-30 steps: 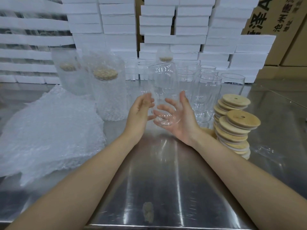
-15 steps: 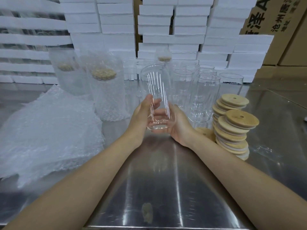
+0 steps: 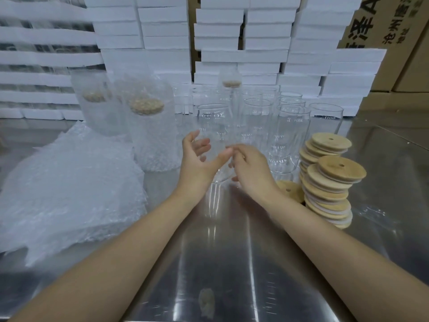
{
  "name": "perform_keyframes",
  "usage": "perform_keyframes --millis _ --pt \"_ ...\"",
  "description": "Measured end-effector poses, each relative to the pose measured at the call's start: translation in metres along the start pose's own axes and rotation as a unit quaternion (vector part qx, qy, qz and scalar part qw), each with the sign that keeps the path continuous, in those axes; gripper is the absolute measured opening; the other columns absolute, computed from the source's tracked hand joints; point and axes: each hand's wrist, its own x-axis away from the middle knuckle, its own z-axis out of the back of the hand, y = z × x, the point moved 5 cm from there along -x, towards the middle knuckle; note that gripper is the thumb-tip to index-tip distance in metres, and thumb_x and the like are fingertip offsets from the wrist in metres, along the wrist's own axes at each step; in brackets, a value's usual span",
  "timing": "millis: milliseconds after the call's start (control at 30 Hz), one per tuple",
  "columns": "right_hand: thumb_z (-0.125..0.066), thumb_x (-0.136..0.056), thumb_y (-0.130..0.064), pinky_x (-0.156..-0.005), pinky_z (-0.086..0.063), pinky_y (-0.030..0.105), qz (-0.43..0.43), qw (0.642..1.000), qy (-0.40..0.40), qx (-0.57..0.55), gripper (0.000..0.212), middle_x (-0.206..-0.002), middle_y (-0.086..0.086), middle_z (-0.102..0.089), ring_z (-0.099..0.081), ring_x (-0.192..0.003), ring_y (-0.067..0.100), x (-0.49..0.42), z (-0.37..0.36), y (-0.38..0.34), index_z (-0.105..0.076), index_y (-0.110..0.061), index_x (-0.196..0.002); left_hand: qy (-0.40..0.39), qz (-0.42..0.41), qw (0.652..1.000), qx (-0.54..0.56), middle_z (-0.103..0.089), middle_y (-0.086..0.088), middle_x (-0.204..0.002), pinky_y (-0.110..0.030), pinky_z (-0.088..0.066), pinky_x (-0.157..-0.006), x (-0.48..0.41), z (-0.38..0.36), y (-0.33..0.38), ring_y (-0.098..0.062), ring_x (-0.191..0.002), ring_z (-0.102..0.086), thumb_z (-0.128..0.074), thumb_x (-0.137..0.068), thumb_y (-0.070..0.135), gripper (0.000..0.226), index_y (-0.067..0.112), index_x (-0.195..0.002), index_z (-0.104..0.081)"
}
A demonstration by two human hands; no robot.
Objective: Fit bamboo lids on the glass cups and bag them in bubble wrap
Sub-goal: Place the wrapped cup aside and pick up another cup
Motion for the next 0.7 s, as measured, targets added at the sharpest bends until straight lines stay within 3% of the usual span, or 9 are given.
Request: perform_keyframes --millis 67,133,200,233,267,333,500,600,700 --pt "-0.042 -0.095 -0.019 -0.085 -0.046 0.036 0.052 0.973 -0.026 0.222 0.034 -0.119 0.004 -0.06 -0.056 -0.109 0.024 0.005 -0.001 -0.007 -0.058 -0.019 -0.125 0.024 -0.015 0.999 -0.021 -0.051 0.004 -0.123 -0.018 -0.039 -0.099 -0.001 0.003 0.0 -0.002 -0.114 -0.052 -0.082 -0.074 0.027 0.082 0.021 -0.138 -0.032" --pt "-0.042 -0.094 -0.026 -0.09 -0.038 0.039 0.057 0.908 -0.064 0.41 0.037 -0.125 0.006 -0.055 -0.047 -0.119 0.028 0.014 -0.01 -0.007 -0.055 -0.017 -0.128 0.048 -0.025 0.998 -0.043 -0.05 0.007 -0.122 -0.015 -0.037 -0.096 -0.002 0.006 0.001 -0.004 -0.115 -0.05 -0.084 -0.072 0.03 0.086 0.022 -0.14 -0.031" --pt "-0.039 -0.096 -0.032 -0.104 -0.029 0.052 -0.006 0.855 -0.123 0.503 0.042 -0.141 0.009 -0.041 -0.031 -0.134 0.032 0.023 -0.019 -0.001 -0.052 -0.015 -0.132 0.057 -0.025 0.996 -0.059 -0.048 0.01 -0.122 -0.016 -0.035 -0.095 -0.003 0.009 0.0 -0.005 -0.118 -0.049 -0.084 -0.071 0.035 0.089 0.024 -0.142 -0.03" --pt "-0.036 -0.097 -0.034 -0.107 -0.021 0.063 -0.049 0.845 -0.149 0.511 0.045 -0.148 0.01 -0.032 -0.022 -0.14 0.035 0.027 -0.022 0.003 -0.048 -0.015 -0.136 0.059 -0.021 0.996 -0.065 -0.048 0.009 -0.123 -0.017 -0.035 -0.096 -0.004 0.01 -0.002 -0.006 -0.119 -0.048 -0.083 -0.072 0.037 0.09 0.024 -0.142 -0.029" --pt "-0.034 -0.098 -0.035 -0.105 -0.015 0.071 -0.086 0.844 -0.17 0.501 0.047 -0.152 0.01 -0.025 -0.014 -0.143 0.038 0.031 -0.024 0.006 -0.044 -0.015 -0.14 0.06 -0.015 0.996 -0.068 -0.047 0.008 -0.125 -0.017 -0.034 -0.096 -0.004 0.011 -0.003 -0.006 -0.12 -0.048 -0.083 -0.072 0.038 0.09 0.024 -0.143 -0.029" --pt "-0.032 -0.098 -0.034 -0.103 -0.01 0.075 -0.104 0.853 -0.191 0.474 0.047 -0.153 0.009 -0.02 -0.012 -0.144 0.039 0.036 -0.03 0.006 -0.039 -0.016 -0.142 0.063 -0.002 0.995 -0.071 -0.047 0.005 -0.127 -0.014 -0.032 -0.093 -0.005 0.012 -0.007 -0.008 -0.121 -0.047 -0.082 -0.072 0.038 0.089 0.024 -0.143 -0.029" --pt "-0.045 -0.093 -0.02 -0.103 -0.036 0.043 0.038 0.91 -0.131 0.392 0.04 -0.154 0.01 -0.023 -0.026 -0.14 0.029 0.033 -0.031 -0.013 -0.048 -0.006 -0.13 0.076 -0.003 0.994 -0.08 -0.046 0.004 -0.13 -0.008 -0.029 -0.087 -0.005 0.013 -0.009 -0.007 -0.121 -0.046 -0.083 -0.071 0.037 0.09 0.024 -0.142 -0.03" --pt "-0.047 -0.092 -0.023 -0.106 -0.034 0.044 0.016 0.914 -0.132 0.383 0.038 -0.141 0.01 -0.039 -0.035 -0.132 0.032 0.027 -0.025 -0.006 -0.05 -0.012 -0.128 0.087 0.002 0.993 -0.077 -0.045 0.003 -0.131 -0.013 -0.031 -0.091 -0.006 0.016 -0.008 -0.008 -0.12 -0.046 -0.083 -0.072 0.038 0.09 0.024 -0.143 -0.029" --pt "-0.045 -0.095 -0.033 -0.093 -0.039 0.041 -0.013 0.917 -0.137 0.374 0.039 -0.133 0.009 -0.044 -0.045 -0.12 0.033 0.02 -0.022 0.008 -0.048 -0.013 -0.128 0.101 0.03 0.993 -0.061 -0.045 0.002 -0.131 -0.02 -0.034 -0.094 -0.008 0.019 -0.01 -0.008 -0.12 -0.046 -0.081 -0.073 0.039 0.089 0.023 -0.143 -0.028"
